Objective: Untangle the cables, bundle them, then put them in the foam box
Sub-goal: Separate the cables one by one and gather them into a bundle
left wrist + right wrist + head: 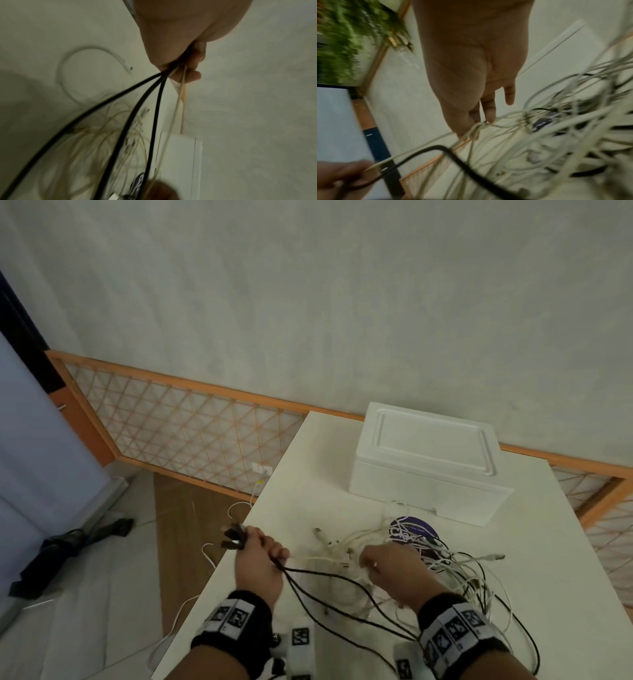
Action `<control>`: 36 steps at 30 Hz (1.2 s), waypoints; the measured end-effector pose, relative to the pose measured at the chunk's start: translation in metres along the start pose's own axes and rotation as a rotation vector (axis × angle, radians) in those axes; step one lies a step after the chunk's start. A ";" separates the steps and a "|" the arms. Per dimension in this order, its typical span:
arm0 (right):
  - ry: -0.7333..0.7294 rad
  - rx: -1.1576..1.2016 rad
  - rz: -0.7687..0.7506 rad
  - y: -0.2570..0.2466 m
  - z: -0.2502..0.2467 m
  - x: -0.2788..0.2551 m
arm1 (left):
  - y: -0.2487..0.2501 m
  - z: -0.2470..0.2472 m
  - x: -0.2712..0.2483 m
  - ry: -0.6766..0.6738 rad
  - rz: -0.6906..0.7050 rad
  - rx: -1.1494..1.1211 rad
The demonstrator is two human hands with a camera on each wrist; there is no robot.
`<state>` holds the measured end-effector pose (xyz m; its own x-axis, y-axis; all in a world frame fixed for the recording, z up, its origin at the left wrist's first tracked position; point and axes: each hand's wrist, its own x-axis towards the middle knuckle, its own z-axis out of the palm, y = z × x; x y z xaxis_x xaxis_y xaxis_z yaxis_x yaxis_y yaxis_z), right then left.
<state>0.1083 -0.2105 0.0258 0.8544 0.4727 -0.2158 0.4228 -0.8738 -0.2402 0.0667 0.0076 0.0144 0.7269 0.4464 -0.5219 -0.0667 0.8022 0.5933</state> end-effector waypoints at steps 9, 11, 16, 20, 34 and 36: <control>0.130 0.054 0.065 0.000 -0.001 0.005 | 0.013 -0.007 -0.002 -0.201 0.029 0.409; 0.200 0.104 0.000 -0.008 -0.005 0.009 | 0.004 -0.001 -0.011 -0.324 -0.011 0.607; 0.388 0.085 -0.177 -0.028 -0.007 0.012 | -0.019 0.019 -0.034 -0.592 -0.086 1.027; 0.353 0.139 -0.131 -0.021 -0.002 0.008 | -0.011 0.029 -0.032 -0.529 0.025 1.167; 0.370 0.730 0.357 0.035 -0.025 0.008 | 0.021 0.039 -0.023 -0.435 0.005 0.366; 0.443 0.885 0.337 0.029 -0.042 0.011 | 0.003 0.035 -0.024 -0.431 -0.014 0.467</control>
<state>0.1430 -0.2354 0.0560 0.9968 -0.0200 -0.0771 -0.0774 -0.4720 -0.8782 0.0732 -0.0145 0.0500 0.9419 0.1593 -0.2956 0.1791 0.5061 0.8437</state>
